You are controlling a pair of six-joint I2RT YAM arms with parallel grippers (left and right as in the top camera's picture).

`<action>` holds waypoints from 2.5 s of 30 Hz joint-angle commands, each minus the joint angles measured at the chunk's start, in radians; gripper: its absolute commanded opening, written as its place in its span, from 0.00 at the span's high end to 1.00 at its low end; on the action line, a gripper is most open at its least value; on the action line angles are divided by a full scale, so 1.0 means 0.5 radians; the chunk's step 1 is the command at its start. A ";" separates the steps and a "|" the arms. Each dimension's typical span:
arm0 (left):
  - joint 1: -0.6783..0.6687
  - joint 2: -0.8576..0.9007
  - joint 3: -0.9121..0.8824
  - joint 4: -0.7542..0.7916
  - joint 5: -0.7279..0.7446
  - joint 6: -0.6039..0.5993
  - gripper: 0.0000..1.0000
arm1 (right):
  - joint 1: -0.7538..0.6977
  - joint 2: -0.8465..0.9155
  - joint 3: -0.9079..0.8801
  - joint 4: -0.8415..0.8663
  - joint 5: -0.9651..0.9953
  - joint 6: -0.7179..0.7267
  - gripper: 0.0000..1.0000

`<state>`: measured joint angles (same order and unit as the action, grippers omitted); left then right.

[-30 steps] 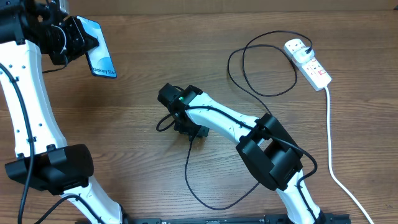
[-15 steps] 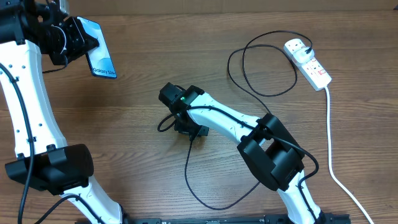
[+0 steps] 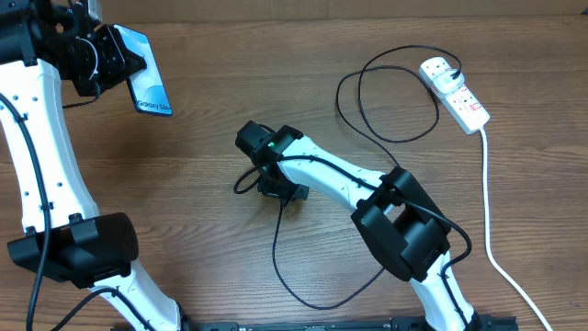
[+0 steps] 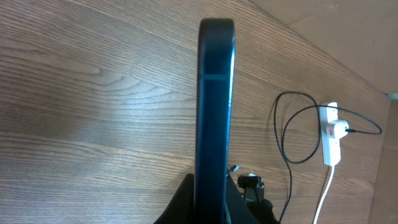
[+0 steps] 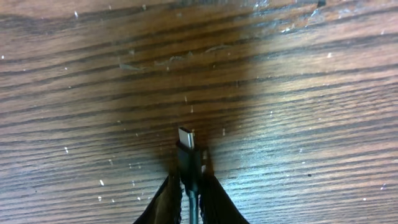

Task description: Plug charger to phone and switch on socket

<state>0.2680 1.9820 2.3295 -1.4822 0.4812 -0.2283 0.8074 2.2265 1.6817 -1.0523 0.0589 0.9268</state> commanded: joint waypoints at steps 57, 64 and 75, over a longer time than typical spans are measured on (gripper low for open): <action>-0.223 -0.014 0.014 0.561 2.203 0.011 0.96 | -0.222 -1.281 -0.076 0.839 -1.407 -0.951 0.96; -0.223 -0.014 0.014 0.582 2.202 -0.042 0.96 | -0.269 -1.274 -0.106 1.072 -1.408 -0.855 0.96; -0.223 -0.014 0.014 0.581 2.202 -0.048 0.96 | -0.269 -1.192 -0.106 1.311 -1.542 -0.724 0.96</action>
<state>0.1528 1.9820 2.3295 -1.1961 1.5341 -0.2375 0.6754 1.6115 1.6310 -0.4183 -0.6815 0.5323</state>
